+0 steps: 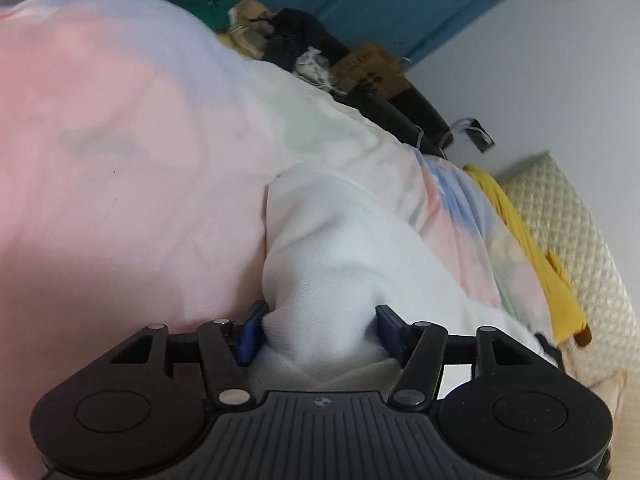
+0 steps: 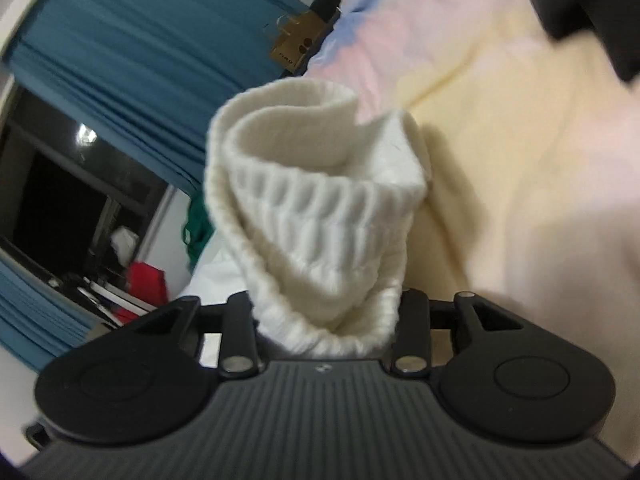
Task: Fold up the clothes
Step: 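Lay the folded sweatpants on the bed and open both grippers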
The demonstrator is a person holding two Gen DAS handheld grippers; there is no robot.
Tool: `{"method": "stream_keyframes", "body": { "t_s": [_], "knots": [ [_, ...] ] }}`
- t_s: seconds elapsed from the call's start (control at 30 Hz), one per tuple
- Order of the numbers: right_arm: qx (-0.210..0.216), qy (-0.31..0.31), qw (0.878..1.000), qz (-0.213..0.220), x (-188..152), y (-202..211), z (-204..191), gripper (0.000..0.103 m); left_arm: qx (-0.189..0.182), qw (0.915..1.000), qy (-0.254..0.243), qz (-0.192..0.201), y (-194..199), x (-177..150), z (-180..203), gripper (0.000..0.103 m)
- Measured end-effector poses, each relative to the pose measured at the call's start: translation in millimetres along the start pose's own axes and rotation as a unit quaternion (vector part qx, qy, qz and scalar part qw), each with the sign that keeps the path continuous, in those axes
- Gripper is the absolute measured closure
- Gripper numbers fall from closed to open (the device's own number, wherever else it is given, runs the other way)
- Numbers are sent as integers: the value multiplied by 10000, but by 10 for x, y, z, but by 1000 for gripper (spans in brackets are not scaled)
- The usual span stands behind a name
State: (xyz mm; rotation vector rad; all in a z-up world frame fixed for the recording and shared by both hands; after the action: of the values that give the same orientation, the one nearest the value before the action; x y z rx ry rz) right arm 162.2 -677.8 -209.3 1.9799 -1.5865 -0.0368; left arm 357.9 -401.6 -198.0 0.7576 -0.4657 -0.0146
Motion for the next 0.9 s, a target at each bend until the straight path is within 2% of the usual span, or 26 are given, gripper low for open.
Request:
{"method": "stream_keyframes", "body": {
  "t_s": [0.07, 0.13, 0.23, 0.37, 0.47, 0.57, 0.7, 0.9],
  "knots": [
    [51, -128, 9999, -55, -75, 35, -12, 53, 137, 9998, -139, -76, 60, 3, 46, 41],
    [-74, -292, 9993, -213, -49, 55, -27, 44, 307, 9990, -282, -170, 141, 2, 115, 41],
    [-668, -452, 9950, -592, -39, 174, -41, 27, 589, 9968, -495, -233, 329, 12, 272, 40],
    [-1313, -251, 9878, -800, -49, 500, -212, 25, 910, 9926, -795, -72, 793, -21, 586, 39],
    [-1626, 381, 9831, -745, -85, 800, -518, 25, 1084, 9887, -1032, 96, 1185, -57, 908, 35],
    [-1633, 943, 9800, -631, -200, 1108, -912, 25, 1199, 9841, -1281, 279, 1604, -159, 1246, 34],
    [-1431, 1431, 9783, -439, -236, 1441, -1421, 24, 1278, 9779, -1564, 531, 2148, -347, 1716, 31],
    [-1238, 2120, 9694, -44, -402, 1988, -2169, 14, 1248, 9652, -2040, 1062, 3018, -782, 2384, 2]
  ]
}}
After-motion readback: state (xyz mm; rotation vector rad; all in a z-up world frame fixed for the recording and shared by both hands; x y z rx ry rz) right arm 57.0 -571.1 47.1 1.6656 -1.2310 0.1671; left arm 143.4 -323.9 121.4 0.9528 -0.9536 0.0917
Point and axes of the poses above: each gripper's, at about its wrist camera, not at the fingertips, and y roughly against the way its jaws point, z to its right, x to its top, the point moved 7 cm from there along -y, roughly the way its jaws point, and after that the axes turned 13 degrees about -z, right-handed, at the moved point
